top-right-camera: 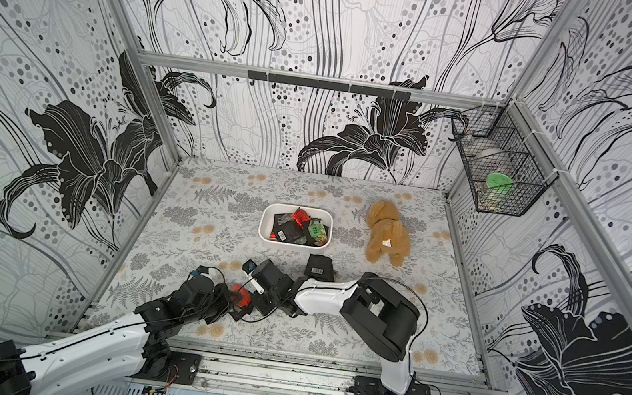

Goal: Put the tea bags into the storage box
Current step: Pick up the tea bag from the center of the board, then place the tea bag in the storage box.

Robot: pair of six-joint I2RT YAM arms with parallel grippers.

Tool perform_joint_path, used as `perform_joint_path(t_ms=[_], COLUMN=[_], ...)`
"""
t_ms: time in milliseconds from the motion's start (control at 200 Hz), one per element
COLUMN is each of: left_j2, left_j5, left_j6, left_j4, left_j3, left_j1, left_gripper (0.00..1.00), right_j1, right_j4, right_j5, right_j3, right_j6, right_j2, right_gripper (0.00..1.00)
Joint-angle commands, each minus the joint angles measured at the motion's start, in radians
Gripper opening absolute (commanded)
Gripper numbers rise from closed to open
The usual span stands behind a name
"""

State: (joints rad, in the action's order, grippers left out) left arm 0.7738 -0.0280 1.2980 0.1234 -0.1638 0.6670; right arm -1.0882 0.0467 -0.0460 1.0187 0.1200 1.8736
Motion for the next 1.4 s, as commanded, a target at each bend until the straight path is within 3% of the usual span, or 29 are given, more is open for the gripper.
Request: perform_joint_path(t_ms=[0,75,130,295,481,571,701,1016,1181,1322,1397], left_j2=[-0.023,-0.028,-0.022,0.082,0.345,0.484,0.661,1.017,1.153,1.185,1.187], left_j5=[0.064,0.109,0.147,0.300,0.431,0.414,0.298,0.108,0.135,0.207,0.258], left_j6=[-0.041,-0.073,-0.103,-0.218,-0.347,-0.387,-0.407,-0.344,-0.349,-0.349,-0.349], left_j4=[0.068,0.144,0.203,0.352,0.410,0.362,0.214,-0.056,-0.046,-0.003,0.051], left_j3=[-0.062,-0.116,-0.170,-0.387,-0.672,-0.790,-0.923,-1.173,-1.291,-1.304,-1.304], left_j1=[0.003,0.004,0.005,0.004,0.004,0.004,0.004,-0.001,-0.002,-0.006,-0.012], left_gripper=[0.00,0.00,0.00,0.00,0.00,0.00,0.00,0.00,0.01,0.12,0.12], right_j1=[0.001,0.019,0.051,0.150,0.218,0.250,0.287,0.303,0.306,0.305,0.305], right_j4=[0.035,0.019,-0.001,0.073,0.211,0.257,0.303,0.378,0.392,0.398,0.402], right_j5=[-0.225,-0.403,-0.469,-0.476,-0.481,-0.478,-0.436,-0.388,-0.370,-0.364,-0.363], right_j3=[-0.050,-0.080,-0.099,-0.237,-0.414,-0.482,-0.540,-0.596,-0.600,-0.597,-0.596], right_j6=[0.072,0.132,0.182,0.297,0.348,0.368,0.370,0.354,0.349,0.344,0.344], right_j2=[-0.088,-0.128,-0.160,-0.316,-0.524,-0.603,-0.671,-0.726,-0.720,-0.711,-0.711], right_gripper=[0.15,0.16,0.16,0.22,0.40,0.45,0.48,0.51,0.52,0.52,0.52])
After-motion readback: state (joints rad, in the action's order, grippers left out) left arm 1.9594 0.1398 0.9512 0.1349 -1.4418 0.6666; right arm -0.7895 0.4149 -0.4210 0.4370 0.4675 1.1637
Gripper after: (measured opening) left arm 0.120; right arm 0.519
